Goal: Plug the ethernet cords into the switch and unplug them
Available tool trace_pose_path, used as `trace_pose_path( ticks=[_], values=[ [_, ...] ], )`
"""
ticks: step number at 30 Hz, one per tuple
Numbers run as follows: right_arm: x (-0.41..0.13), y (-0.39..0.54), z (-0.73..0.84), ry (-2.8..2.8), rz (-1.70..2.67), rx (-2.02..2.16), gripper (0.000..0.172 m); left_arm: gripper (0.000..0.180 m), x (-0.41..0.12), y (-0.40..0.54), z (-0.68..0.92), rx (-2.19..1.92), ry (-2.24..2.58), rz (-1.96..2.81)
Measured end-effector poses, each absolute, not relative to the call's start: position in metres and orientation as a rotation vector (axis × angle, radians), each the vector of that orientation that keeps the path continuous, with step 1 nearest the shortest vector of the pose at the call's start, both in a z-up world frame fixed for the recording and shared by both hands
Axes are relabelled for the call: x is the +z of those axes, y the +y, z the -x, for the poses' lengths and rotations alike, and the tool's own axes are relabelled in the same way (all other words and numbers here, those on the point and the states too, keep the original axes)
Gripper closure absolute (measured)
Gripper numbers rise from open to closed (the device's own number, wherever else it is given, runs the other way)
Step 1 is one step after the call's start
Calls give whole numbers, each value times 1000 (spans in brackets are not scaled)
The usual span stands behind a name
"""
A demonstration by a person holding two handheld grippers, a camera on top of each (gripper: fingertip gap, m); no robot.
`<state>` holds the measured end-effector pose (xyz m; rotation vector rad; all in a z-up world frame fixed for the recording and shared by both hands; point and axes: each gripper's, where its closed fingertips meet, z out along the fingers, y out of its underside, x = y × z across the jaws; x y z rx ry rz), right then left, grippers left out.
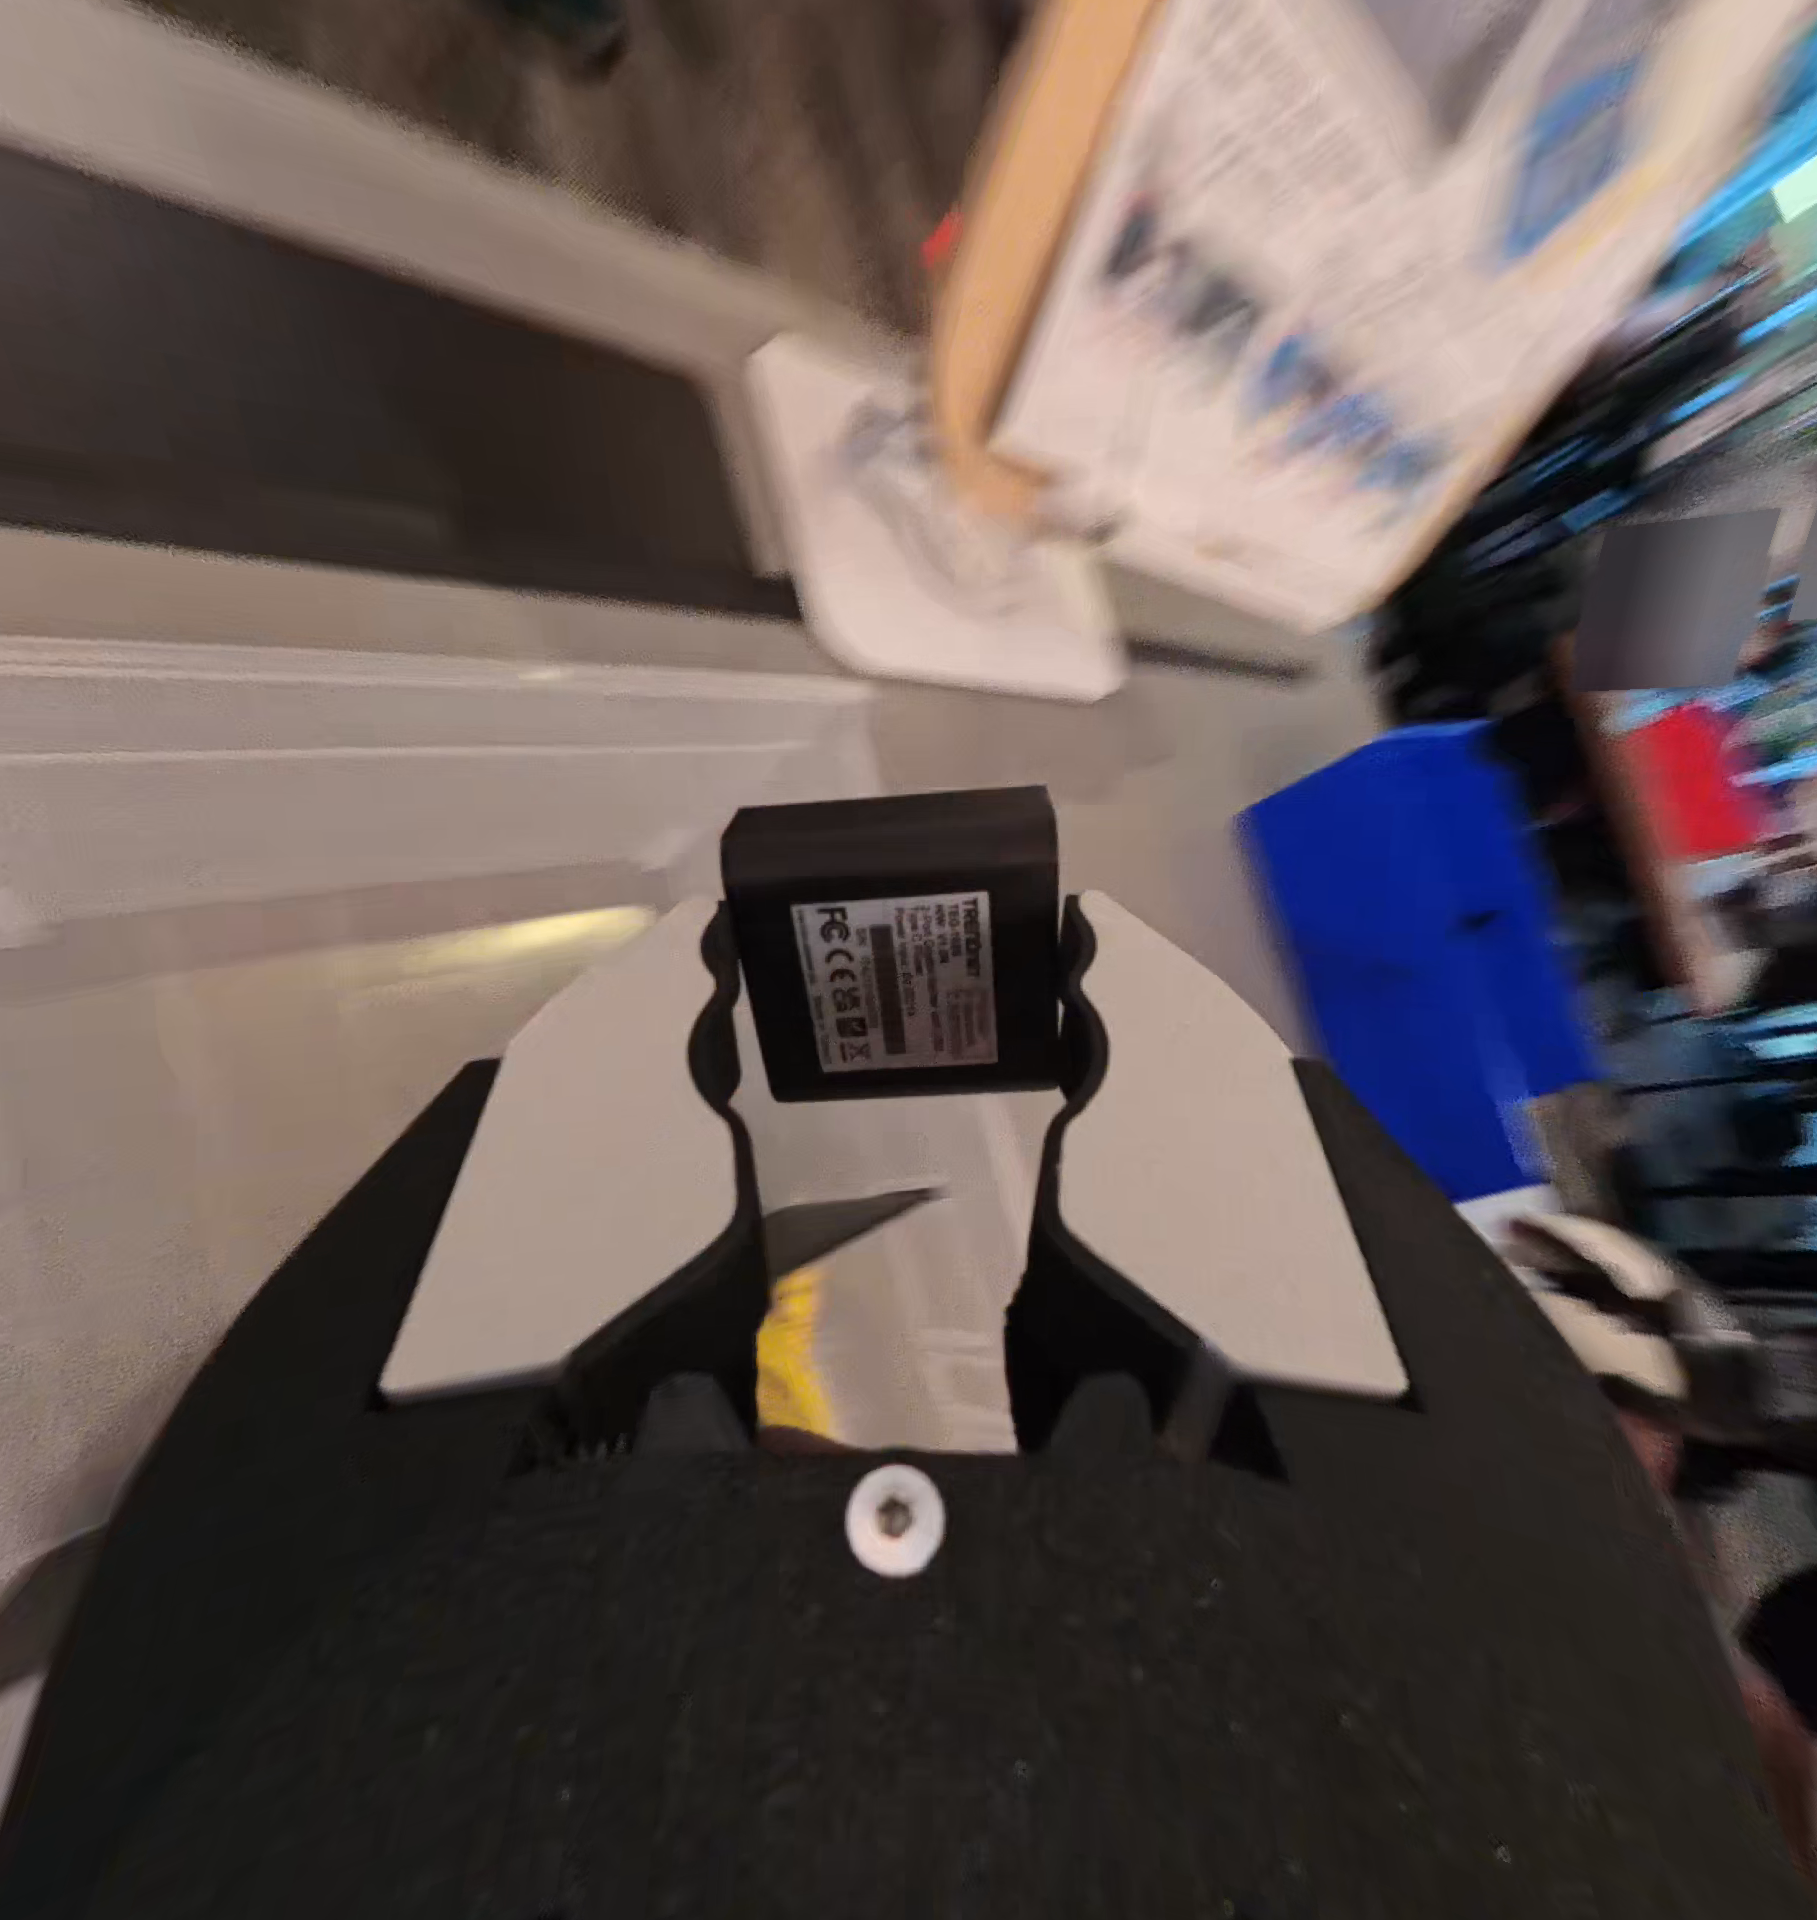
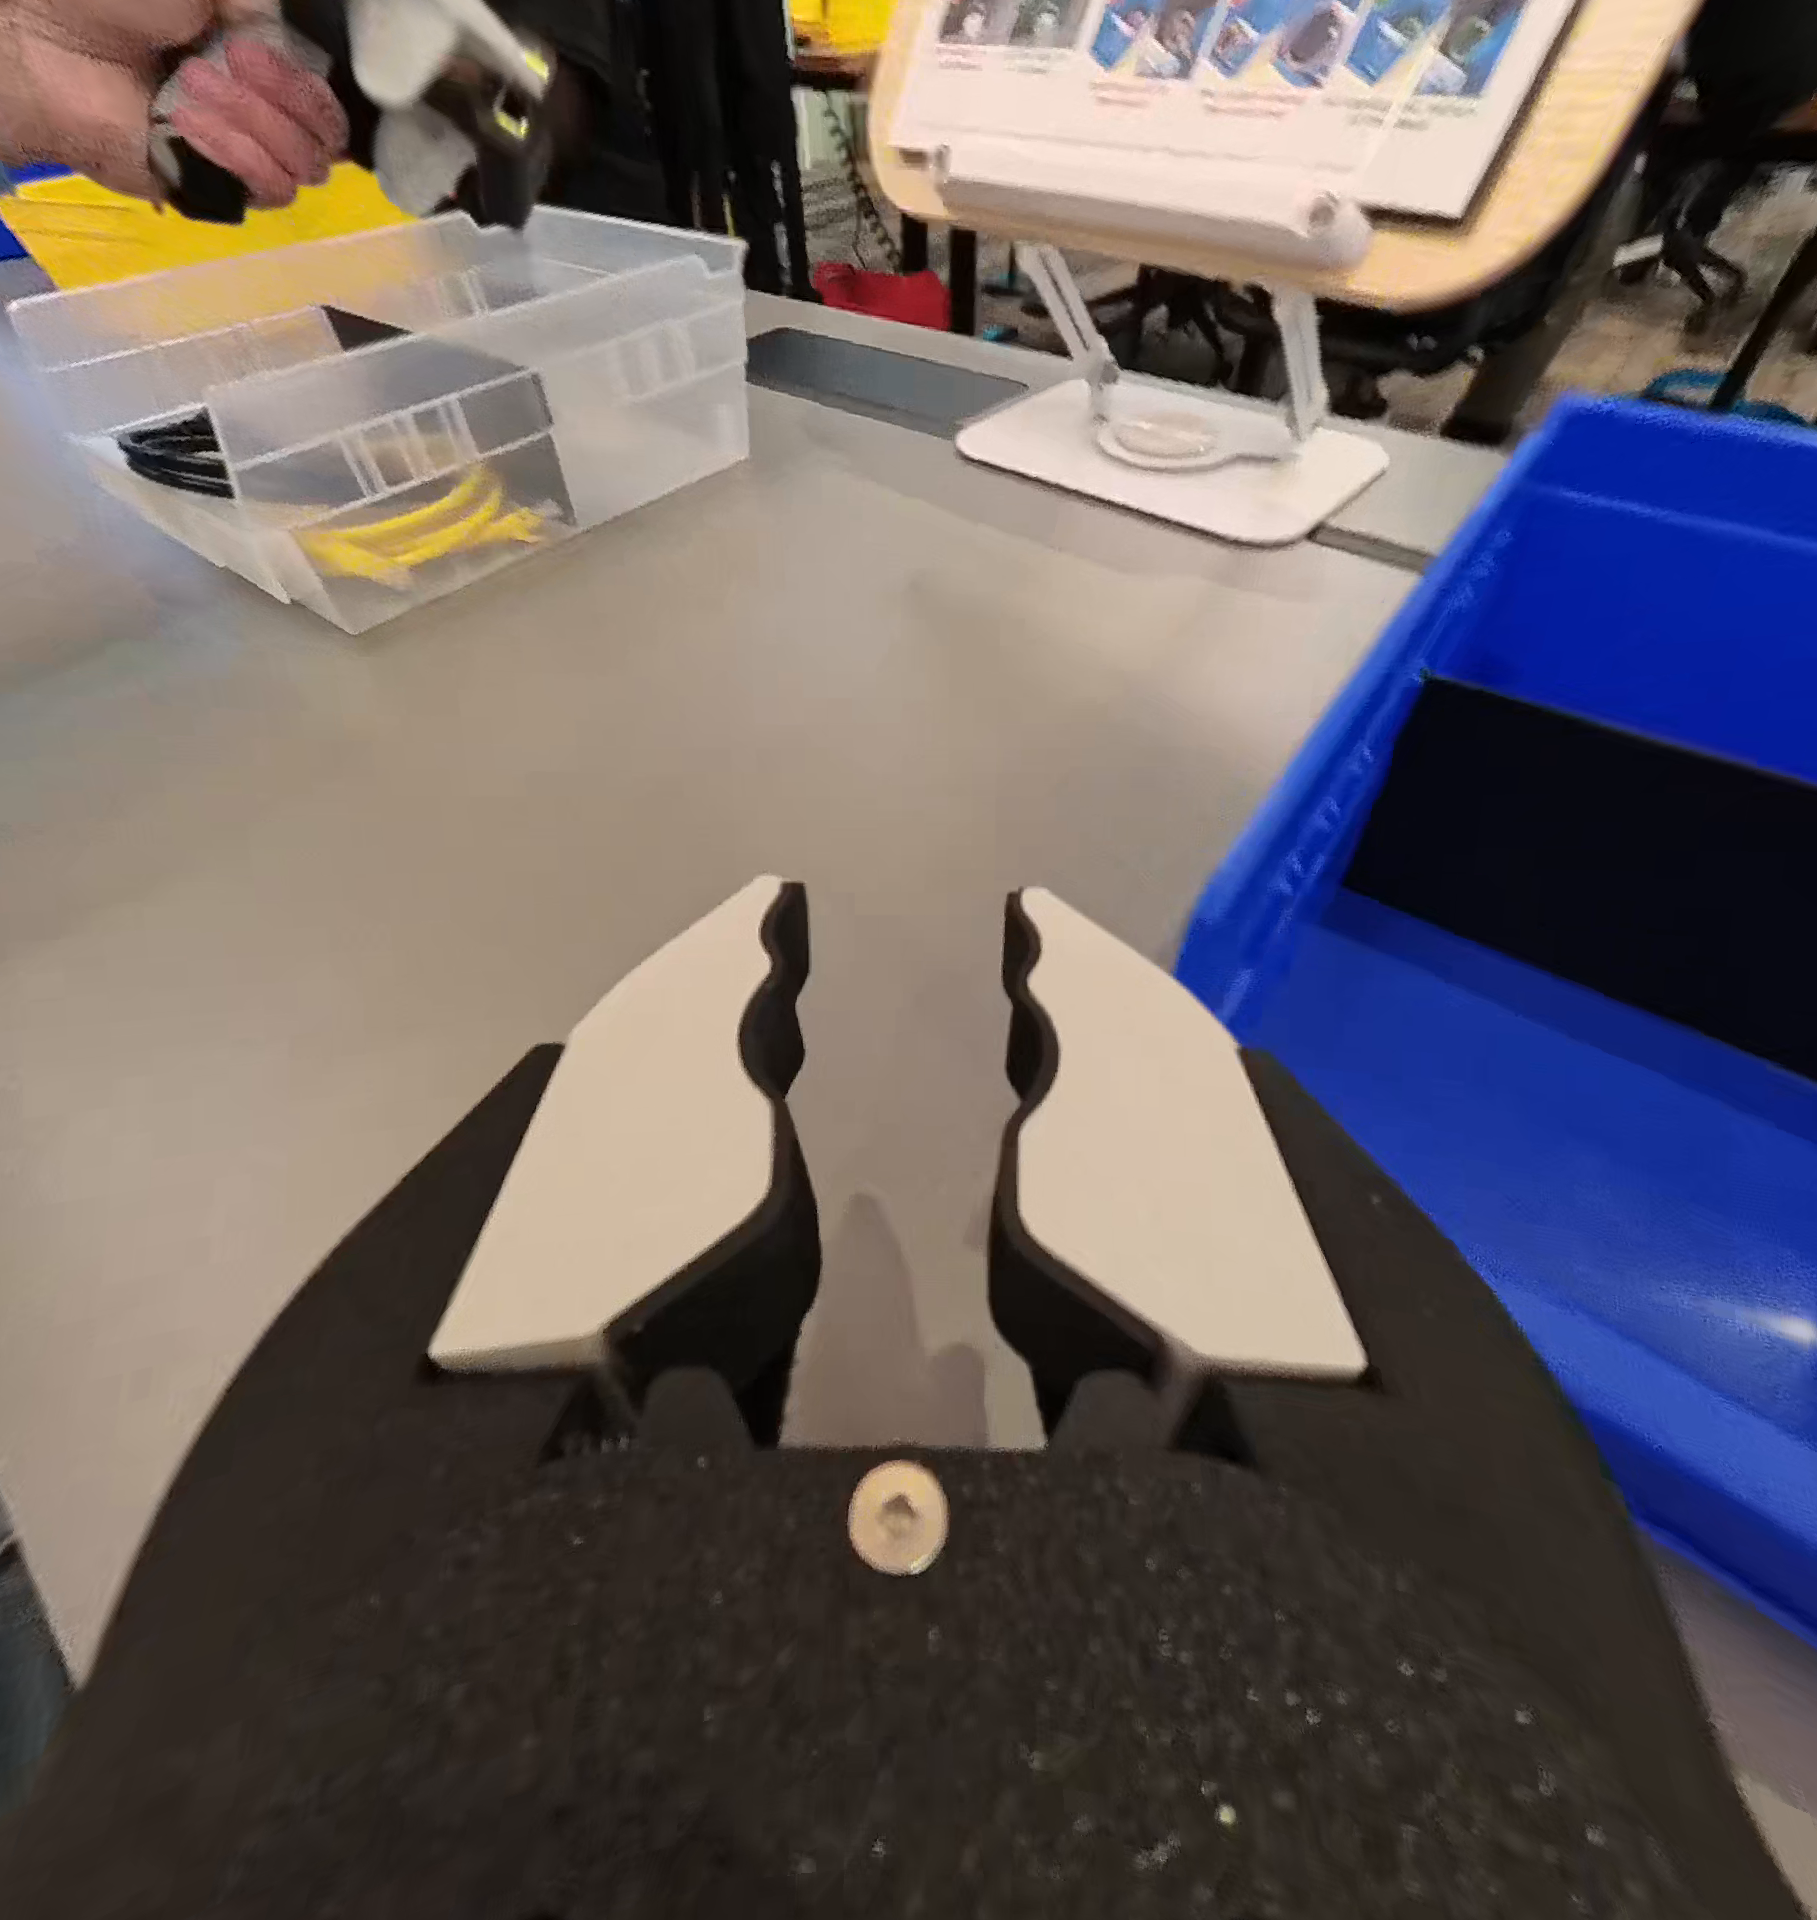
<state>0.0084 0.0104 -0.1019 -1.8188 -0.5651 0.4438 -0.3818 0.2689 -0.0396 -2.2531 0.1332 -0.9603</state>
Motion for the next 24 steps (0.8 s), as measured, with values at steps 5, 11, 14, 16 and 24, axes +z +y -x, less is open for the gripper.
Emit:
trace_pose_path(
  ticks=[5,11,14,16,24],
  values=[
    [-62,39,36,-678,1606,327,120,122,43,214,340,-1424,-4,1720],
    [7,92,114,-813,1341,174,115,122,87,141,258,-1786,-210,1316],
    [35,100,148,-855,1260,203,115,122,93,113,224,-1838,-219,1213],
    [48,95,162,-881,1204,223,117,122,93,105,208,-1836,-207,1165],
    [57,92,162,-897,1113,239,122,122,72,96,178,-1894,-202,1010]
  ],
)
